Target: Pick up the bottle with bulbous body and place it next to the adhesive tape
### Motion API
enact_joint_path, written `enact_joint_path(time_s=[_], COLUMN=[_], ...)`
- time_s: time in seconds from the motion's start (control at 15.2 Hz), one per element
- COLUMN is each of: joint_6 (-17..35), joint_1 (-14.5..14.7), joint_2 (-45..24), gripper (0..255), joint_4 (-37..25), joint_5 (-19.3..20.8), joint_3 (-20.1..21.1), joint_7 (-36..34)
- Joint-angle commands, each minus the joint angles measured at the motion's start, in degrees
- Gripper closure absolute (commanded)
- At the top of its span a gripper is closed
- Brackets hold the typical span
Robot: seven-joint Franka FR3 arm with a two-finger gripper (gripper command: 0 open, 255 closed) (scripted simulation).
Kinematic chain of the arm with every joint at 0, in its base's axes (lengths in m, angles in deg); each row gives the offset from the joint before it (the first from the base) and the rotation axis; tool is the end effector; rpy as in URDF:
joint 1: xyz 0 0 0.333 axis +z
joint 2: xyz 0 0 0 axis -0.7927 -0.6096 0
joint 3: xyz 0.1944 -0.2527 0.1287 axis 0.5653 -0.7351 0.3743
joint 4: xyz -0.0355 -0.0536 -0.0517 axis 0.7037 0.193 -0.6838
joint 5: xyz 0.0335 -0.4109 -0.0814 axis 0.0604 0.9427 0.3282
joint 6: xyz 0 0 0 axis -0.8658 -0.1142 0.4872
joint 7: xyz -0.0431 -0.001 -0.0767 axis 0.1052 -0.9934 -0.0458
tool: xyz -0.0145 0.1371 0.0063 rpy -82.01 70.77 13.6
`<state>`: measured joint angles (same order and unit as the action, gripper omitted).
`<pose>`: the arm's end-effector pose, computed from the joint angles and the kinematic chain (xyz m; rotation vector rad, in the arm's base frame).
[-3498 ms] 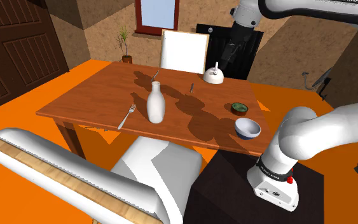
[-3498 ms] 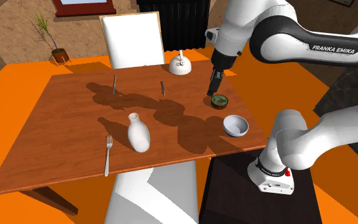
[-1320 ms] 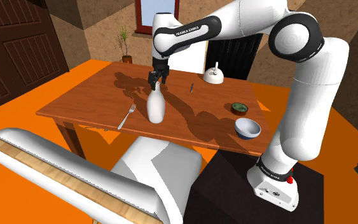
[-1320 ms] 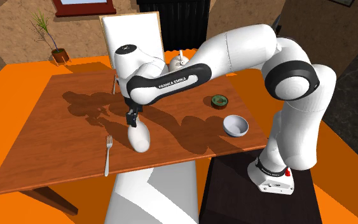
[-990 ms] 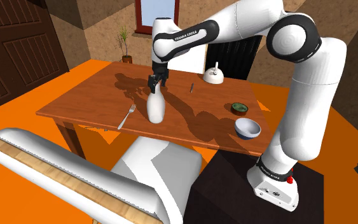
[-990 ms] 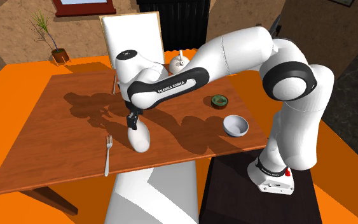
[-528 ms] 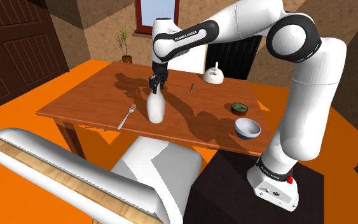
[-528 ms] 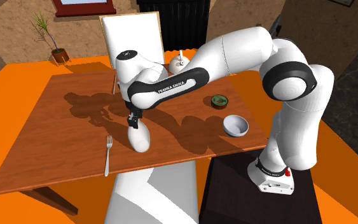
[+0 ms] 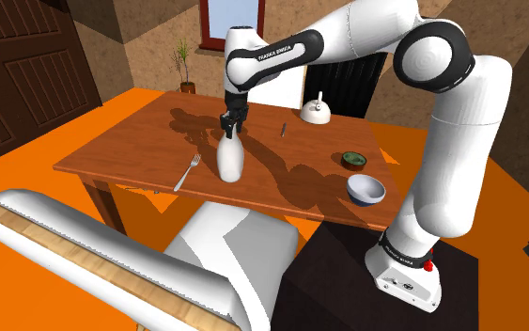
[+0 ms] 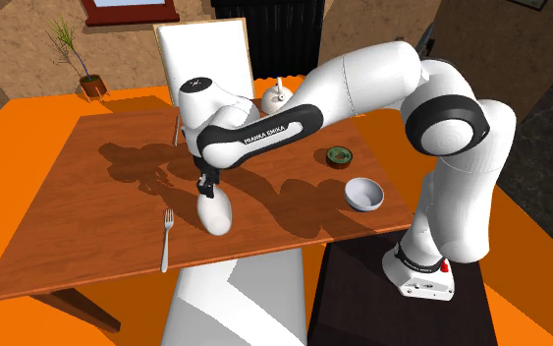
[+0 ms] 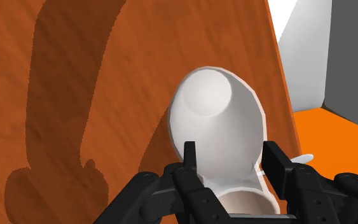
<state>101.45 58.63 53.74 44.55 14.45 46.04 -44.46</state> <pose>0.6657 0.0571 0.4051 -3.1240 -0.2226 -0.1121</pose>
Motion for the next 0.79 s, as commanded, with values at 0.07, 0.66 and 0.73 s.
enact_joint_path(time_s=[0.07, 0.66, 0.73], joint_6=[-0.7, -7.13, -7.86], joint_1=[0.0, 0.0, 0.0], joint_2=[0.22, 1.8, 1.91], gripper=[255, 255, 255], joint_4=[-0.45, -5.3, -5.91], joint_5=[0.02, 0.1, 0.11], joint_3=[-0.01, -0.03, -0.03], joint_7=[-0.01, -0.1, -0.1])
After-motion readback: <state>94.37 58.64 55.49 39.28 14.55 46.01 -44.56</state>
